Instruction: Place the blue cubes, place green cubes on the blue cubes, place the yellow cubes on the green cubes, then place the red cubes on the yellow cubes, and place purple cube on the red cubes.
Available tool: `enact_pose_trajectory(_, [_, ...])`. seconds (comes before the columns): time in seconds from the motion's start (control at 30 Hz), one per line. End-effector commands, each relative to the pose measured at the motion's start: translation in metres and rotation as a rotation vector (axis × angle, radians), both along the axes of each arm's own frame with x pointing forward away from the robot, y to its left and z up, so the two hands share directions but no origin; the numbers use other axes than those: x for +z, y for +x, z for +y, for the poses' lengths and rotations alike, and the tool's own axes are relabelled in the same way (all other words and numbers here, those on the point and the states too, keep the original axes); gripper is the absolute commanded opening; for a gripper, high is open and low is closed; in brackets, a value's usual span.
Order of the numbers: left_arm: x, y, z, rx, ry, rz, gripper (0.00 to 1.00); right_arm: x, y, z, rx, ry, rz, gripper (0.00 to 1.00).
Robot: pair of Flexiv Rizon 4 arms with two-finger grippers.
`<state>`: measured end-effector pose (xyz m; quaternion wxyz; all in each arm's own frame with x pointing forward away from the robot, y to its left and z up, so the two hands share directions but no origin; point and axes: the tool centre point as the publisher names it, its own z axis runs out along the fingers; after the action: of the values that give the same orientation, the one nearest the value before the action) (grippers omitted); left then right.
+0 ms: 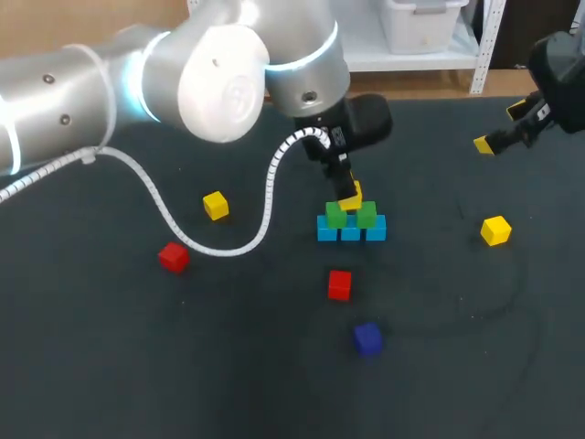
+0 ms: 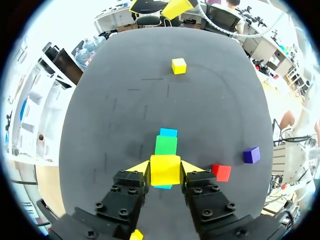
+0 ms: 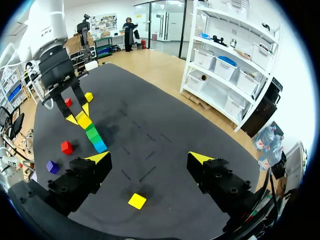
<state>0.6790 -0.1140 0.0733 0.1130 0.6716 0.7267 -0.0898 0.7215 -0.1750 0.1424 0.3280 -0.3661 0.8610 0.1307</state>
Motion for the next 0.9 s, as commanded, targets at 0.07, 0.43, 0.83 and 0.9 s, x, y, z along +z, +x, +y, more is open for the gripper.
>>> enact_pose_trajectory(0.07, [-0.0031,0.0015,-0.0036,-0.006,0.000,0.003,0.00,-0.0002,0.0002,-0.0004,0.001,0.002,0.000,1.00])
enact_pose_trajectory(0.43, [-0.0077,0.0039,-0.0045,-0.014,0.012,0.001,0.00,-0.0002,0.0002,-0.0004,0.001,0.002,0.000,1.00])
enact_pose_trajectory(0.83, [-0.0108,0.0057,-0.0032,-0.018,0.023,-0.001,0.00,-0.0002,0.0002,-0.0004,0.001,0.002,0.000,1.00])
enact_pose_trajectory(0.9, [-0.0107,0.0056,-0.0034,-0.019,0.023,-0.001,0.00,-0.0002,0.0002,-0.0004,0.001,0.002,0.000,1.00])
